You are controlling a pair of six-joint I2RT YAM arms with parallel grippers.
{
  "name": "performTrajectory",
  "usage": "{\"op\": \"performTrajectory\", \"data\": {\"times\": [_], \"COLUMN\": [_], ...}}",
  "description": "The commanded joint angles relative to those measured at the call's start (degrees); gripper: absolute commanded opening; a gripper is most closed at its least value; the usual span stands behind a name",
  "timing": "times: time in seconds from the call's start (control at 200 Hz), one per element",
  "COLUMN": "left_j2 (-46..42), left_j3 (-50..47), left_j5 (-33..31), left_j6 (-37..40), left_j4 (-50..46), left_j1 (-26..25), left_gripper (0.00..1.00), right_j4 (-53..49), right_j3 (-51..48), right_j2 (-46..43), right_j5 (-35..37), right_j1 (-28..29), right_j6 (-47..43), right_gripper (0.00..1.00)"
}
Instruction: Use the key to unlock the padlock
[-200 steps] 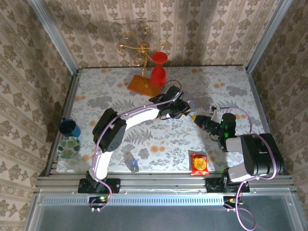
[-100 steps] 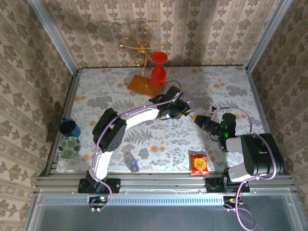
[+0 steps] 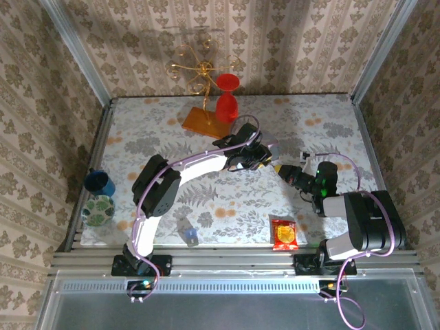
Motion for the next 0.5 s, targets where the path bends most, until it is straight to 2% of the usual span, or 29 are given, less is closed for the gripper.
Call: {"op": "performTrajectory", "data": {"times": [0.0,0.495], "left_j2": [-2.6,-2.2], "left_j3": [0.1,-0.2], "left_j5": [0.7,1.5], "left_j6": [0.9,0.6], "left_j4": [2.2,2.5], "left_j1": [0.2,0.1], "left_gripper": [0.0,0.0], "right_j4": [-0.8,1.3], "right_j3": [-1.0,-0.5], "right_j2": [-1.2,-0.4], "right_j5": [0.1,0.1], "right_j1": [-0.3,-0.1], "right_j6": [-1.6,-0.1], "right_gripper": [0.0,0.0]}}
